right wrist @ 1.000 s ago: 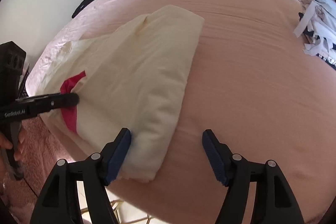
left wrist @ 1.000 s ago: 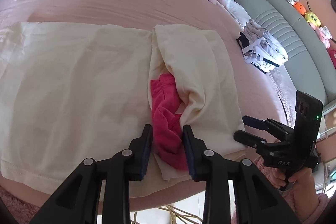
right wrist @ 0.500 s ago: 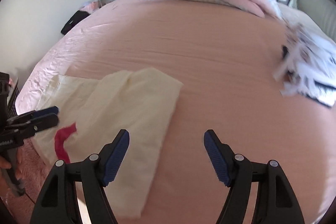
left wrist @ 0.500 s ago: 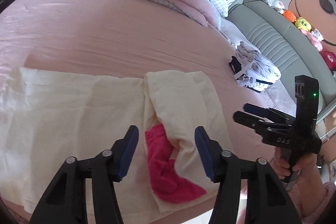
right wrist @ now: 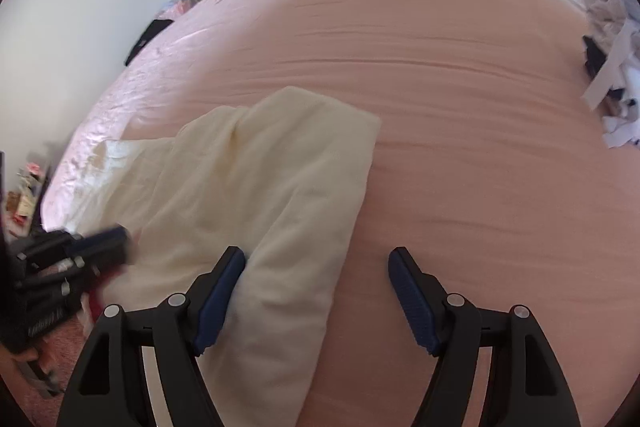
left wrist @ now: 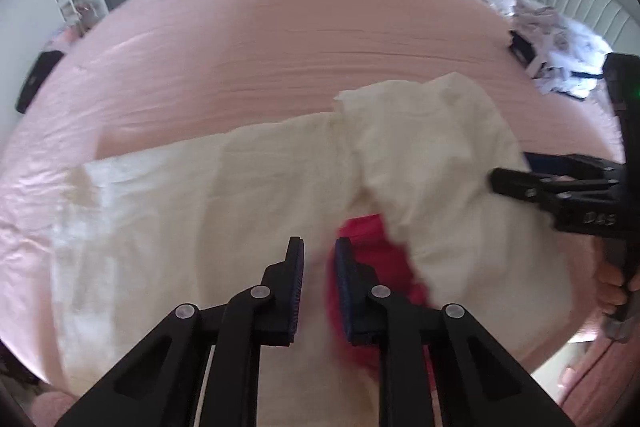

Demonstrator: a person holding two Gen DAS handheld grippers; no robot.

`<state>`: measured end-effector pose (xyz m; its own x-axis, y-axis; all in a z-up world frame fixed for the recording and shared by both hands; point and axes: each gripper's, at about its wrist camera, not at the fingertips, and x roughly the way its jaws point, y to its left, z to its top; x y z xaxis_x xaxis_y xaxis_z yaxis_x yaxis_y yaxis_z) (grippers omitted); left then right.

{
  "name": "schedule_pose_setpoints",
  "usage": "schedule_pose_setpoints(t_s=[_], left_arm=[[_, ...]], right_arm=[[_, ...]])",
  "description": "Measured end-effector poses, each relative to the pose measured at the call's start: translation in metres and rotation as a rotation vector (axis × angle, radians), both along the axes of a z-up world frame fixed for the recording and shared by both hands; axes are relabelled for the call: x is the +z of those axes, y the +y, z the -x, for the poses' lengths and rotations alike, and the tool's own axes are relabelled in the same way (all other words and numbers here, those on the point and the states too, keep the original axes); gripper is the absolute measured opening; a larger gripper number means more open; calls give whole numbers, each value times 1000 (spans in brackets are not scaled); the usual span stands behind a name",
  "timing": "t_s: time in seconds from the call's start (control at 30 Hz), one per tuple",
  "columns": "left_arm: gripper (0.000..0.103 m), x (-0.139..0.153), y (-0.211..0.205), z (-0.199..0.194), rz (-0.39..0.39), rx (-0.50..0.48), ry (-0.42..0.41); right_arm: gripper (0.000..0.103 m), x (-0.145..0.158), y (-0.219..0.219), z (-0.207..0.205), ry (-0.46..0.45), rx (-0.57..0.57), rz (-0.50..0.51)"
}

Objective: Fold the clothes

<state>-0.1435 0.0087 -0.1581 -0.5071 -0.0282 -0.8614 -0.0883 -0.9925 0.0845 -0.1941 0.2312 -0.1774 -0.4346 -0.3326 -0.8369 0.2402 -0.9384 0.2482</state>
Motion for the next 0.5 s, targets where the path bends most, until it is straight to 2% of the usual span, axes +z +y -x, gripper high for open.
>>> schedule_pose_setpoints(t_s=[0.03, 0.07, 0.1, 0.13, 0.17, 0.23, 0.33, 0.37, 0.4, 0.43, 0.47, 0.5], left_arm=[[14, 3, -13, 3, -32, 36, -10], [14, 6, -25, 7, -140, 50, -29], [14, 10, -34, 10, -254, 48, -32], [14, 16, -36, 13, -327, 31, -9], [15, 22, -32, 16, -359, -8, 21], [15, 29, -15, 29, -365, -115, 61], [18, 25, 12, 63, -370, -222, 55], [28, 20, 17, 78, -355, -233, 33], [46, 14, 22, 91, -315, -221, 16], [53, 9, 26, 103, -262, -195, 4], [55, 5, 27, 112, -262, -173, -10], [55, 2, 25, 117, -302, -155, -27]], right_arm=[[73, 3, 2, -1, 7, -7, -13], [73, 8, 5, -2, 19, -18, -23], [73, 14, 7, -4, 44, -28, -32], [73, 23, 8, -5, 76, -34, -35], [73, 30, 8, -5, 104, -35, -27], [73, 41, 7, 0, 138, -36, -27], [73, 47, 6, 19, 149, -33, -85], [73, 47, 5, 29, 149, -33, -112], [73, 46, 4, 40, 149, -32, -124], [73, 44, 4, 50, 148, -31, -134], [73, 40, 3, 57, 137, -27, -135], [73, 38, 6, 63, 123, -14, -133]])
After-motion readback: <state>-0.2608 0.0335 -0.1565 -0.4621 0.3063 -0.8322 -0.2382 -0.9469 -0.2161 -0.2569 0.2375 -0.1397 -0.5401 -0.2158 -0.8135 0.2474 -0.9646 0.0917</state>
